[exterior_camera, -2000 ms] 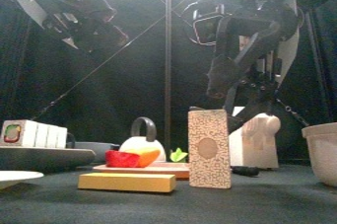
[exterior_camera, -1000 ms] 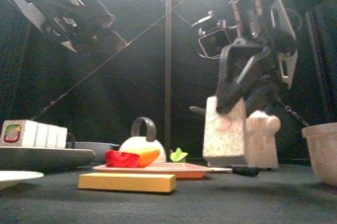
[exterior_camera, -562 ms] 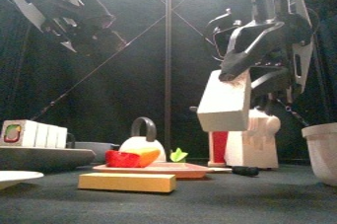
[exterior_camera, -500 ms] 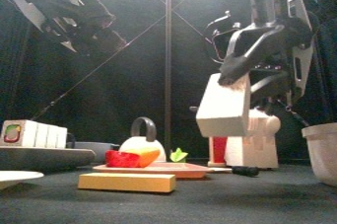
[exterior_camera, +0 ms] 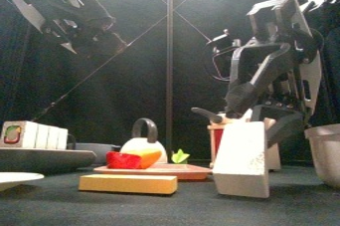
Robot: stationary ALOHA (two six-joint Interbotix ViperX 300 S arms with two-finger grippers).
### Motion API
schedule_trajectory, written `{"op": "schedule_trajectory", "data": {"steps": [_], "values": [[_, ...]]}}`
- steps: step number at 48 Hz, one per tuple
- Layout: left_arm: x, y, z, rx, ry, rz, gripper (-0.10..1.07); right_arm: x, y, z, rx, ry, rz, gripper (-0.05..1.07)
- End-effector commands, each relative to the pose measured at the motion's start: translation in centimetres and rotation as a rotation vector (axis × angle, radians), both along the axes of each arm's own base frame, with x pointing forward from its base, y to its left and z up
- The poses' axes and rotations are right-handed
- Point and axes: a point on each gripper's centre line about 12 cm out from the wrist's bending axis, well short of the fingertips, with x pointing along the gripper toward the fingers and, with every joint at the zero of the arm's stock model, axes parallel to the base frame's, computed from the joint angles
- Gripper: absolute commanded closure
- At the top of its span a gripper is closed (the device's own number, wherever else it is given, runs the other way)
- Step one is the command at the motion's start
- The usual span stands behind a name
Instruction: Flip rice to upright orientation
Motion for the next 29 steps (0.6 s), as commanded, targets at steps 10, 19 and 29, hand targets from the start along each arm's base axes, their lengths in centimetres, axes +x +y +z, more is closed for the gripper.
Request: {"op": "schedule_trajectory", "data": {"steps": [10, 19, 29], "values": [[0.2, 0.0, 0.5, -0.003, -0.015, 0.001, 0.19, 0.1, -1.1, 3.2, -0.134, 0.096, -0.011, 0.11], [0.1, 0.0, 0.4, -0.002, -0.009, 0.001, 0.19, 0.6, -1.4, 5.3, -0.176, 0.048, 0.004, 0.11], [0.2, 0.0, 0.4, -0.002, -0.011, 0.001, 0.19, 0.6, -1.4, 5.3, -0.193, 0.044, 0.016, 0.11]]}}
